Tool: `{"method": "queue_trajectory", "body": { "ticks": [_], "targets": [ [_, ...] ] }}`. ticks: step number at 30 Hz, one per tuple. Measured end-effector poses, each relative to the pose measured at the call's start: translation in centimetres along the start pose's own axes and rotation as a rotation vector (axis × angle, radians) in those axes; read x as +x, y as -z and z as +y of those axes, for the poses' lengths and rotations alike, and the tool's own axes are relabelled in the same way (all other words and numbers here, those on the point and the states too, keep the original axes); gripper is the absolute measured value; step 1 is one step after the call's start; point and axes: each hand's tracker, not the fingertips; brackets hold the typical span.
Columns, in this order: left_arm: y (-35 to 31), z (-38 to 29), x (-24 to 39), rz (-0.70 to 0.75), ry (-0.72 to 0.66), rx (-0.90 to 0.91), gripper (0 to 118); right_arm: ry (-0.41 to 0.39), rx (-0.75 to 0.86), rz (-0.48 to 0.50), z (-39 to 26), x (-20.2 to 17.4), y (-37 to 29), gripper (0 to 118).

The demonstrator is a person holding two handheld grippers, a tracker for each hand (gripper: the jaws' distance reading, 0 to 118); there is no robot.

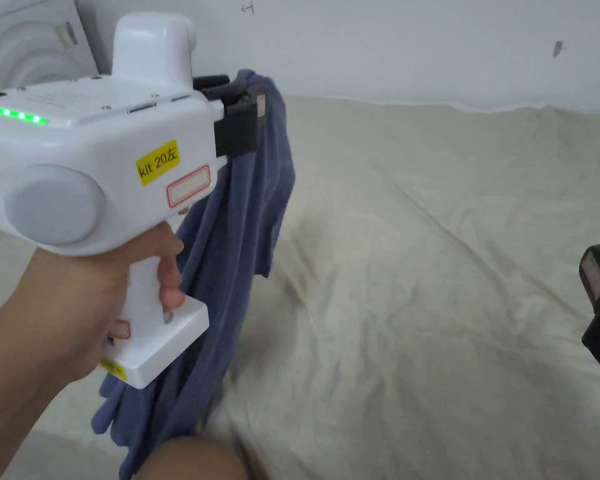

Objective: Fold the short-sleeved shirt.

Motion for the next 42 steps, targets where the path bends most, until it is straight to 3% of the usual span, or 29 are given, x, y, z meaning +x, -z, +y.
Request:
{"method": "queue_trajectory", "body": {
  "ticks": [7,11,18,22,27,34,38,42],
  "targets": [
    [6.6,9.5,11.0,-0.197,-0.006,0.182,4,0.029,0.067,-0.180,2.1,7.1,-4.2,0],
    [13.1,15.3,15.2,-0.294,-0.121,0.244,4,0.058,0.081,-0.268,2.9,10.8,-6.0,0],
    [23.5,18.8,20.9,-0.335,-0.128,0.260,4,0.043,0.080,-0.386,3.1,15.0,-8.0,0],
    [28.3,12.8,21.3,-0.300,-0.071,0.148,4,0.037,0.059,-0.416,2.5,16.2,-8.0,0],
    [31.5,-0.9,16.7,-0.230,0.012,-0.161,4,0.038,0.025,-0.403,1.6,16.3,-6.1,0],
    [26.2,-17.3,4.9,-0.066,0.077,-0.496,4,0.063,-0.016,-0.289,0.4,14.0,-1.6,0],
    [22.0,-21.5,-1.0,0.031,0.047,-0.595,4,0.115,-0.041,-0.240,-0.6,12.4,1.4,0],
    [19.3,-23.5,-4.8,0.120,0.047,-0.643,4,0.117,-0.063,-0.216,-1.2,11.2,3.3,0]
  ]
}}
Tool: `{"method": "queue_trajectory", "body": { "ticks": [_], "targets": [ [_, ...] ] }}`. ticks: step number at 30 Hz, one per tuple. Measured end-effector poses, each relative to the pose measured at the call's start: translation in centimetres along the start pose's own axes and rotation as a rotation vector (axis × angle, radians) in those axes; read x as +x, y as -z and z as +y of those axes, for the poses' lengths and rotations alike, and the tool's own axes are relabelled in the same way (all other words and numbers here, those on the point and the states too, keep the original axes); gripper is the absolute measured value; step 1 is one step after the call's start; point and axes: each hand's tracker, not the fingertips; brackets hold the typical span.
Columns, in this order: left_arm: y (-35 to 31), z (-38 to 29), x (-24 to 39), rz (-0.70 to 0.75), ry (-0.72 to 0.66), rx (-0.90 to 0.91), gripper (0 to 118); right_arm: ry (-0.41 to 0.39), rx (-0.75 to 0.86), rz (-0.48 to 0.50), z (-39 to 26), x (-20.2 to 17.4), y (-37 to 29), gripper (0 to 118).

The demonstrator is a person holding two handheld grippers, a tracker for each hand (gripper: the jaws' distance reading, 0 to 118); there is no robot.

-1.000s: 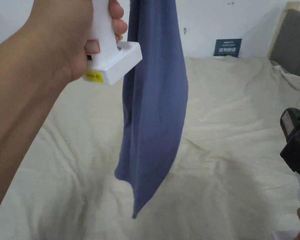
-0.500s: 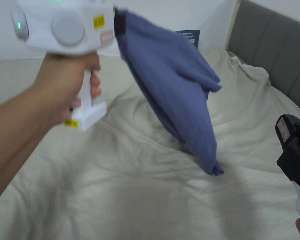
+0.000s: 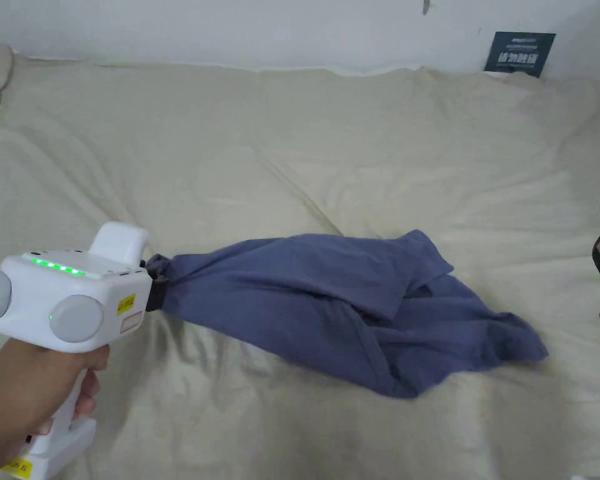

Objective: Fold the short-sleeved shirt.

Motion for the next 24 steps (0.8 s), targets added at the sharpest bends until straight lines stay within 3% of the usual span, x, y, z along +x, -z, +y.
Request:
{"method": "queue_trajectory", "body": {
  "ticks": [2,5,9,12,14,16,18,21,24],
  "targets": [
    [0.4,-0.9,-2.3,0.011,-0.071,-0.032,4,-0.004,-0.013,0.010,-0.2,-0.4,0.5,0],
    [1.0,-1.4,-3.8,0.088,-0.055,-0.063,4,-0.015,-0.038,0.021,-0.3,-0.8,1.1,0],
    [1.2,-1.5,-3.6,0.062,-0.044,-0.051,5,-0.020,-0.046,0.025,-0.1,-0.6,1.4,0],
    [-0.7,-1.0,-3.9,0.026,-0.073,0.030,21,-0.029,-0.052,0.033,0.7,0.2,1.2,0],
    [-3.1,-0.5,-4.3,-0.017,-0.132,0.094,21,-0.045,-0.062,0.052,1.8,1.4,0.8,0],
    [-5.8,0.2,-4.2,0.044,-0.070,0.155,21,-0.116,-0.107,0.094,3.0,2.8,0.6,0],
    [-8.6,0.8,-3.8,-0.002,-0.068,0.159,19,-0.207,-0.178,0.131,4.2,4.4,0.7,0],
    [-11.8,0.4,-1.6,-0.004,-0.032,0.267,0,-0.353,-0.321,0.186,4.4,5.8,1.6,0],
    [-13.4,-0.5,1.5,-0.027,-0.015,0.295,0,-0.513,-0.445,0.201,1.9,6.5,3.1,0]
  ]
}}
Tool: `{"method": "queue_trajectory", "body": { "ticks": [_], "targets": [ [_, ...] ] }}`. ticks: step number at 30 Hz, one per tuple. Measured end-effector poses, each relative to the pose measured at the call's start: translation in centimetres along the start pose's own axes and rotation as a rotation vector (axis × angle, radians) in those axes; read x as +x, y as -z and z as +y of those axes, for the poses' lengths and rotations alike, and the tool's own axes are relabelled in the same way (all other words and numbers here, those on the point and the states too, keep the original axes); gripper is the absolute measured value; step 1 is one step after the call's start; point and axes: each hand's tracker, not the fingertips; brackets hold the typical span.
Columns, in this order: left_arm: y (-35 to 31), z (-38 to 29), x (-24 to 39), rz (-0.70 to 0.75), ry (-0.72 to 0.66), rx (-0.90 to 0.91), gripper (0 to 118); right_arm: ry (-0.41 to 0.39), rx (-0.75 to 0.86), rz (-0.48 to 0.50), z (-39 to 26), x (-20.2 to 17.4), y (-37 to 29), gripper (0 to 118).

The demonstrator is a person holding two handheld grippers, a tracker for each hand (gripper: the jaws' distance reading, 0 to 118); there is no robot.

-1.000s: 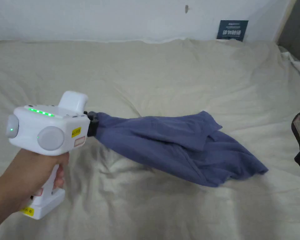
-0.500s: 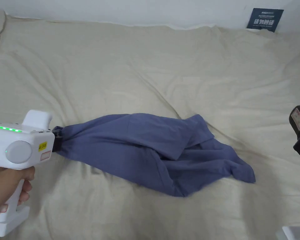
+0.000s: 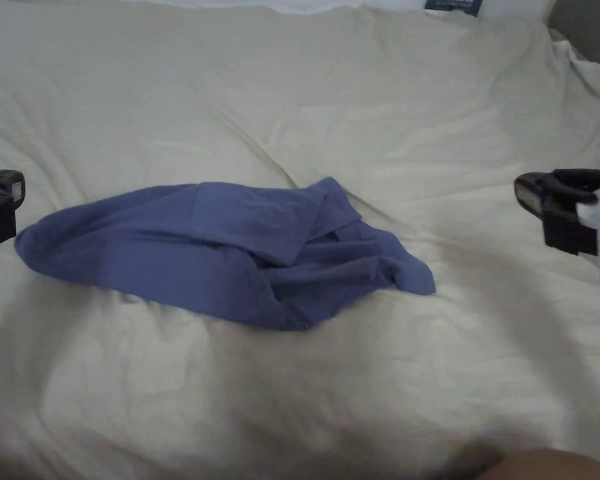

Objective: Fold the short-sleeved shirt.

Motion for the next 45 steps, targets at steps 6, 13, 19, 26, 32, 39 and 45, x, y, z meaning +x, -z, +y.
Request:
{"method": "queue_trajectory", "body": {
  "ticks": [6,13,19,26,32,39,45],
  "targets": [
    [0.8,-1.4,6.4,-0.112,-0.013,-0.015,0,-0.083,-0.159,0.145,-5.3,-3.0,6.7,0],
    [3.4,-2.4,9.8,-0.168,0.037,-0.042,0,-0.055,-0.207,0.158,-7.8,-4.3,12.5,0],
    [5.3,-2.1,9.5,-0.184,0.063,-0.044,0,-0.045,-0.188,0.234,-7.4,-3.7,15.4,46],
    [6.7,-2.4,8.0,-0.166,0.057,-0.047,0,-0.145,-0.341,0.288,-7.1,-5.6,19.5,100],
    [7.3,-3.0,6.6,-0.155,0.049,-0.068,0,-0.033,-0.385,0.383,-5.7,-5.1,19.7,65],
    [6.3,-3.3,5.4,-0.139,0.054,-0.077,0,-0.051,-0.292,0.341,-4.0,-6.0,16.2,5],
    [4.6,-3.6,5.1,-0.126,0.141,-0.069,0,-0.038,-0.185,0.306,-2.0,-6.3,11.3,5]
  ]
}}
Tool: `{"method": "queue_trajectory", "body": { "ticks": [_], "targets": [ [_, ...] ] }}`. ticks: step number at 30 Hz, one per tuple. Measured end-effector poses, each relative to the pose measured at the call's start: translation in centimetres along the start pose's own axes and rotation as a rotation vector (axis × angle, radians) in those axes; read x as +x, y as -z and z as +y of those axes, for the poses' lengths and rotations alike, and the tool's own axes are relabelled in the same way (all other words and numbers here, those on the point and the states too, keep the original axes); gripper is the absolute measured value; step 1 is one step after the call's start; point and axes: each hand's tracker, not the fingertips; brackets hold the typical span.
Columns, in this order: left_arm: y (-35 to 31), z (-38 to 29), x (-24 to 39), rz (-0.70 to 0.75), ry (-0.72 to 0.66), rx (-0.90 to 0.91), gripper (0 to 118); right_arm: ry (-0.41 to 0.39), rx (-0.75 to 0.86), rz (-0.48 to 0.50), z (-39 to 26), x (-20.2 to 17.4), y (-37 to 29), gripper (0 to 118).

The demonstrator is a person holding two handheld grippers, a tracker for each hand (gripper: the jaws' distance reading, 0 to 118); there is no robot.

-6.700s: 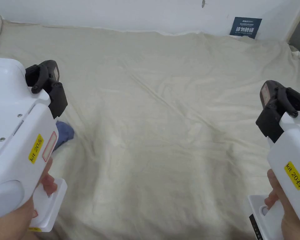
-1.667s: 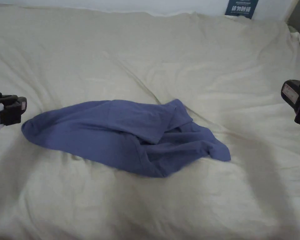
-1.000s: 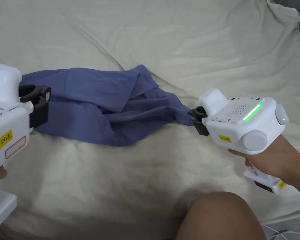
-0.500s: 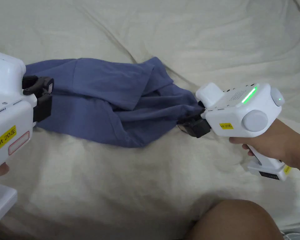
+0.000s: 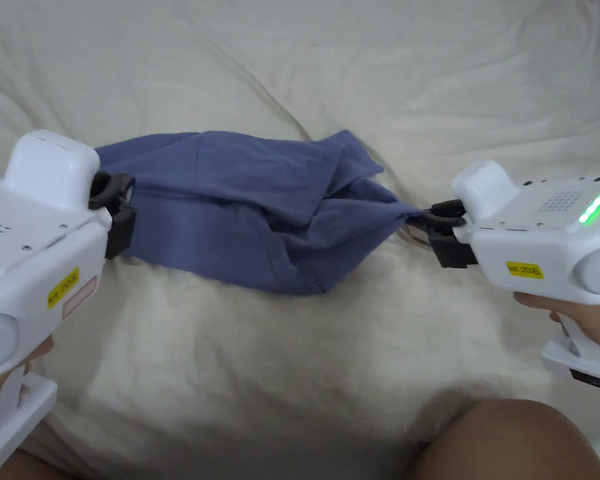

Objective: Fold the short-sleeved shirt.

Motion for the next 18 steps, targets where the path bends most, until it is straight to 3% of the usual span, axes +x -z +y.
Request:
{"method": "queue_trajectory", "body": {
  "ticks": [3,5,6,7,11,14,18],
  "targets": [
    [0.2,0.2,0.9,-0.050,0.077,0.018,3,0.024,0.052,0.000,-0.3,-0.7,-1.5,5],
    [1.6,0.5,2.2,-0.107,0.136,0.027,44,0.022,0.059,-0.017,-0.7,-0.9,-1.5,5],
    [2.8,0.5,3.0,-0.124,0.182,0.026,77,0.025,0.057,-0.020,-0.9,-1.1,-1.3,5],
    [4.5,0.3,3.6,-0.150,0.238,0.023,91,0.038,0.058,-0.024,-1.2,-1.0,-1.1,5],
    [10.6,-0.3,5.5,-0.229,0.393,-0.034,93,0.080,0.051,-0.025,-1.9,-0.6,-0.5,5],
    [14.4,0.2,5.4,-0.359,0.349,-0.059,93,0.092,0.053,-0.026,-2.4,-0.2,-0.4,5],
    [18.0,1.5,5.2,-0.336,0.377,-0.097,93,0.108,0.055,-0.025,-2.9,0.6,-0.2,5]
  ]
}}
